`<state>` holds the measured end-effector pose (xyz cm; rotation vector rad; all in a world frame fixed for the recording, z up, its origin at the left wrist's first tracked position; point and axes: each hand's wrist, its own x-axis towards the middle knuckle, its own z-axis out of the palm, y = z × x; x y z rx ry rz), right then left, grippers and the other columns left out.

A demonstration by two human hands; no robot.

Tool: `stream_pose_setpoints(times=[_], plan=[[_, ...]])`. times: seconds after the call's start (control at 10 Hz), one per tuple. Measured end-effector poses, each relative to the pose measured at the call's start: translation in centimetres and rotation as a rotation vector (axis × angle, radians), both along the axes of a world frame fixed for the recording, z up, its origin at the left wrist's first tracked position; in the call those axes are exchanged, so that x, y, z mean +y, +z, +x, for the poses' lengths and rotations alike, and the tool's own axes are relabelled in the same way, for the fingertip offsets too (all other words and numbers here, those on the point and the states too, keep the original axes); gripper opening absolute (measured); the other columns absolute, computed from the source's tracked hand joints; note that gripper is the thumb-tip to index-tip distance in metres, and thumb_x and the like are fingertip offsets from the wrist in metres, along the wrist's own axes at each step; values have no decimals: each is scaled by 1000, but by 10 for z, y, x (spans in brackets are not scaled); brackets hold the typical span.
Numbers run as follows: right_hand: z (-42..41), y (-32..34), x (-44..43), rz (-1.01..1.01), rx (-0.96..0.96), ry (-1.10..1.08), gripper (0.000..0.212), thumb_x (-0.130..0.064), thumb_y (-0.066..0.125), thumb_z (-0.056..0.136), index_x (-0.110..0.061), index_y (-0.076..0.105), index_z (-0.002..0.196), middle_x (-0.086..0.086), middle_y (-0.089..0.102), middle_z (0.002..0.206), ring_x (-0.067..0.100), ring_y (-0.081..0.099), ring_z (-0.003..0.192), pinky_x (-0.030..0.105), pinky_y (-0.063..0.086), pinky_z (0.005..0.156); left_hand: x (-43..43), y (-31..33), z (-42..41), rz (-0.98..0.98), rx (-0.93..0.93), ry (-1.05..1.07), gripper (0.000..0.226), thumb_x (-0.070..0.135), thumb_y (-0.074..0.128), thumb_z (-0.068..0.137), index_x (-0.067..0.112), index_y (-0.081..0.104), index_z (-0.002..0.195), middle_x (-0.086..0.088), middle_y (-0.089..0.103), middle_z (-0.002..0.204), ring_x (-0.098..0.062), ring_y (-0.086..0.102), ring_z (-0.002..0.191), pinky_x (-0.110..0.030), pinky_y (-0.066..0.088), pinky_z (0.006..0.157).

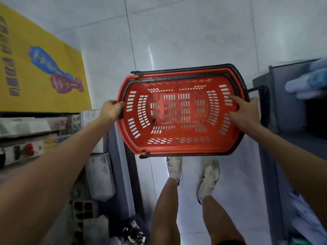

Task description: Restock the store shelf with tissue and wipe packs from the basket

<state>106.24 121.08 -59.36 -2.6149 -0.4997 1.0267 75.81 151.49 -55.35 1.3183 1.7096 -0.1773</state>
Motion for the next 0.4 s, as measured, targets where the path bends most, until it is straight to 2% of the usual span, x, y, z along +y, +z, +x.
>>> stream_pose_setpoints(times=[0.1, 0.2, 0.3, 0.4], plan=[[4, -28, 13, -16, 57, -33, 62, -24, 65, 88, -31, 52, 148, 19, 28, 143, 43, 52, 122, 44, 41, 115, 14, -23, 19, -47, 18, -14, 34, 23, 58, 104, 2, 62, 131, -6, 72, 100, -13, 66, 74, -31, 55, 68], [6, -35, 19, -45, 112, -60, 57, -28, 62, 89, -29, 56, 146, 18, 32, 145, 43, 54, 121, 46, 41, 115, 20, -27, 34, -131, 8, -15, 37, 25, 60, 103, 4, 58, 134, -8, 72, 109, -13, 66, 77, -29, 52, 61], [13, -23, 20, -56, 166, -104, 62, -38, 62, 80, -28, 61, 142, 18, 46, 144, 34, 62, 115, 42, 48, 110, 20, 2, 55, -167, -5, -79, 36, 24, 59, 104, 8, 58, 136, -3, 68, 102, -9, 61, 77, -27, 47, 60], [19, 15, 17, -43, 146, -145, 67, -45, 65, 74, -31, 61, 140, 16, 49, 144, 31, 64, 114, 34, 49, 105, 13, 52, 83, -193, -51, -223, 42, 26, 63, 103, 11, 55, 141, 7, 70, 86, -7, 65, 72, -24, 47, 57]])
